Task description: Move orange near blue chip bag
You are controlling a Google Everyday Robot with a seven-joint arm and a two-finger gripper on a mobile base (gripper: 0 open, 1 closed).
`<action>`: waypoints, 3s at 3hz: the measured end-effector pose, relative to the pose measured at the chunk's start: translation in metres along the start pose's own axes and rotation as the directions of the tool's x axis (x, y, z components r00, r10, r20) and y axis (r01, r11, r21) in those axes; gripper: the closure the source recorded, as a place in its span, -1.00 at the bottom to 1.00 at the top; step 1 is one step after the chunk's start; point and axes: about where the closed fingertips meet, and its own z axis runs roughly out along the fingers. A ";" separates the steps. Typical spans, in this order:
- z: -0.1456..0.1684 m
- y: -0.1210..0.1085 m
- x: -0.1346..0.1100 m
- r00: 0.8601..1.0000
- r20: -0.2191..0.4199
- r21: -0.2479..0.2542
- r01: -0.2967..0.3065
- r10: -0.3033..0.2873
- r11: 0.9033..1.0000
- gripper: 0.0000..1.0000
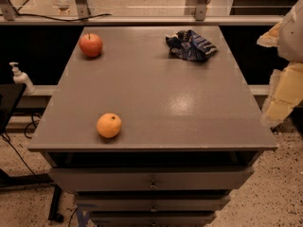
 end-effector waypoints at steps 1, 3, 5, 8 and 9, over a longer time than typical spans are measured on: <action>0.000 0.000 0.000 1.000 0.000 0.000 0.000 0.000 1.000 -1.00; 0.021 0.020 -0.030 0.991 0.133 -0.021 -0.028 0.031 0.999 -1.00; 0.067 0.048 -0.106 0.933 0.350 -0.096 -0.057 0.087 0.994 -1.00; 0.106 0.045 -0.140 0.850 0.509 -0.080 -0.108 0.133 0.991 -1.00; 0.128 0.040 -0.174 0.785 0.601 -0.060 -0.139 0.147 0.988 -1.00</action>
Offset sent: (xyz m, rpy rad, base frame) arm -0.0044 0.0253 -0.0201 0.1157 -0.0043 0.0283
